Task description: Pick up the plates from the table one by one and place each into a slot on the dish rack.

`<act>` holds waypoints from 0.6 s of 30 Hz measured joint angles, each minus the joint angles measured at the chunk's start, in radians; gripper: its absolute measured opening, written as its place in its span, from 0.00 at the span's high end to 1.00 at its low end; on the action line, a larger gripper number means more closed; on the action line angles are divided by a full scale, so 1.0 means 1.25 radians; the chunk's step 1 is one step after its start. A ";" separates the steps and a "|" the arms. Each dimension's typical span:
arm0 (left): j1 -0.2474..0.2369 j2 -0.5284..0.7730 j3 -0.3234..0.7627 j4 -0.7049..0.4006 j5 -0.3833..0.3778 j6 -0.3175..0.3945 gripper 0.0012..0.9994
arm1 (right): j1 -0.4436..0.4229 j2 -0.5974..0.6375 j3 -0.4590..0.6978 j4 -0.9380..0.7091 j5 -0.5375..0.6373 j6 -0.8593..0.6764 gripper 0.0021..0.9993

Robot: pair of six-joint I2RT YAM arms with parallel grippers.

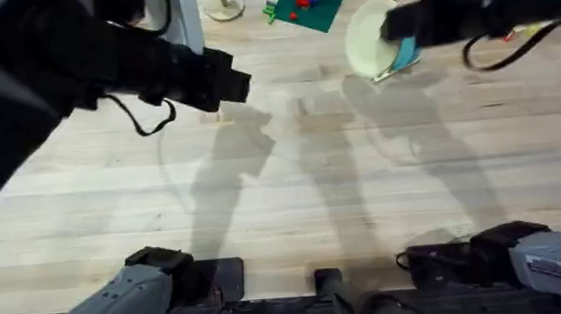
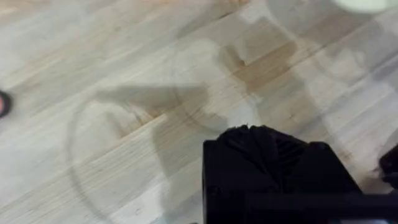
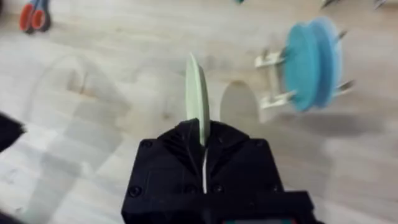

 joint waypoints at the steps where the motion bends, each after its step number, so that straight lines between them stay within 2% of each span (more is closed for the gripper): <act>1: -0.006 -0.013 0.000 -0.001 -0.011 0.000 0.96 | -0.010 0.000 0.016 -0.009 0.006 -0.022 0.97; 9: -0.085 -0.078 0.002 -0.028 -0.096 0.000 0.96 | -0.101 0.000 0.105 -0.062 0.023 -0.169 0.97; 15: -0.143 -0.078 0.050 -0.058 -0.135 0.002 0.95 | -0.142 0.000 0.142 -0.062 0.043 -0.255 0.97; 16: -0.150 -0.077 0.060 -0.060 -0.142 0.003 0.88 | -0.142 0.000 0.145 -0.062 0.052 -0.267 0.97; 18: -0.164 -0.078 0.075 -0.061 -0.163 0.004 0.58 | -0.142 0.000 0.146 -0.063 0.065 -0.290 0.97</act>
